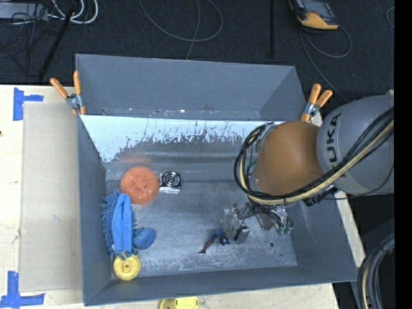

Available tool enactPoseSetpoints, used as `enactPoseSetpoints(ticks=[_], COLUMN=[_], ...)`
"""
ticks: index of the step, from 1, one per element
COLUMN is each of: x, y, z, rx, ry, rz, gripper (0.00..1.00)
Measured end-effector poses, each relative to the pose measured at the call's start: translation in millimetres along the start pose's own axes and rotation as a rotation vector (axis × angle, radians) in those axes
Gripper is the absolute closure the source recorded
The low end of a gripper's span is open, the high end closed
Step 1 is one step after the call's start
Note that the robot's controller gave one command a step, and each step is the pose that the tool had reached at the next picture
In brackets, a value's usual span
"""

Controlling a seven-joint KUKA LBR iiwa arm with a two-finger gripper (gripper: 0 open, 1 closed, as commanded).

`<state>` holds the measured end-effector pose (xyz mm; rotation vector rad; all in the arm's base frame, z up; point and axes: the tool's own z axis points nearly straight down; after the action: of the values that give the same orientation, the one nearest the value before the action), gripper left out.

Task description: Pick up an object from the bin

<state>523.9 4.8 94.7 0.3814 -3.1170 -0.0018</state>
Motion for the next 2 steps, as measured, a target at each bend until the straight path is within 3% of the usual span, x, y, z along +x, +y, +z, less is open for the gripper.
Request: enactPoseSetpoints(ticks=[1,2], x=[0.1,0.2], y=[-0.4,-0.7], z=[0.0,0.0], rx=[0.0,0.0], ry=[0.0,0.0], rz=[0.002,0.003], gripper=[0.0,0.0])
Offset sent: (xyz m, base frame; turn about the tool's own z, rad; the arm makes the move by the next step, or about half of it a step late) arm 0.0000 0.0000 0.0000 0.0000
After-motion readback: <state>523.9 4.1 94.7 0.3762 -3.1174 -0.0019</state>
